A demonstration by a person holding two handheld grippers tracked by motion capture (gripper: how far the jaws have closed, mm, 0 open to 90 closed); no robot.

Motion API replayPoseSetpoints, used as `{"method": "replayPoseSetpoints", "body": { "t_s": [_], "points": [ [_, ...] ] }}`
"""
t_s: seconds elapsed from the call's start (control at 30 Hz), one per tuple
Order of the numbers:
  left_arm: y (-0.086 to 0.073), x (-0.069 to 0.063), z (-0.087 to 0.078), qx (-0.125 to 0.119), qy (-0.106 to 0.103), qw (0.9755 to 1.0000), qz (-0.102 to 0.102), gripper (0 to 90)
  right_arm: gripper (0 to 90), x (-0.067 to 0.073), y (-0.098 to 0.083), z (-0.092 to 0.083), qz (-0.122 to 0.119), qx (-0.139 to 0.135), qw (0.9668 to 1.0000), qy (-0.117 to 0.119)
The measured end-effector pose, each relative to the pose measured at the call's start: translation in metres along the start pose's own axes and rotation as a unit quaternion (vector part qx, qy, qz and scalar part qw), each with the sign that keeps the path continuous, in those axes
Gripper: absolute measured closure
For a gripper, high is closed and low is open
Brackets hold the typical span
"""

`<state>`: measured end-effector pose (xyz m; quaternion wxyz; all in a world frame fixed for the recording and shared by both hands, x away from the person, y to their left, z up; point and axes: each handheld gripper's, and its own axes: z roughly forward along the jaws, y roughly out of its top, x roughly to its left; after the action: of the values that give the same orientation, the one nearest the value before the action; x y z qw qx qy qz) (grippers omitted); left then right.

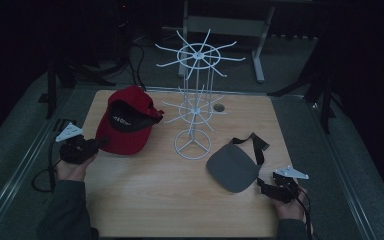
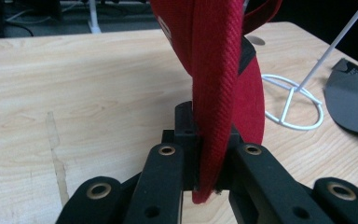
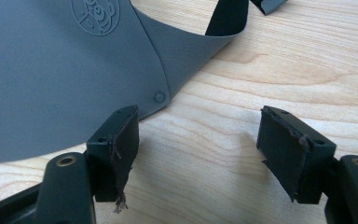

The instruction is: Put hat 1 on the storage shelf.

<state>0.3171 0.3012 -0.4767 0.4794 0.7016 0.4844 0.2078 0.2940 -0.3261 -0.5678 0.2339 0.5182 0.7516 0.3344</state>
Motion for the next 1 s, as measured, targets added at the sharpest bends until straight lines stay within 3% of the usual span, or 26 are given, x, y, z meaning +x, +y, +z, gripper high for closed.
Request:
{"method": "replayPoseSetpoints", "body": {
  "t_s": [1.0],
  "points": [
    [0.033, -0.010, -0.015, -0.065, 0.024, 0.9976, 0.000, 85.8, 29.5, 0.000, 0.000, 0.000, 0.000, 0.000, 1.0000, 0.000]
  ]
}}
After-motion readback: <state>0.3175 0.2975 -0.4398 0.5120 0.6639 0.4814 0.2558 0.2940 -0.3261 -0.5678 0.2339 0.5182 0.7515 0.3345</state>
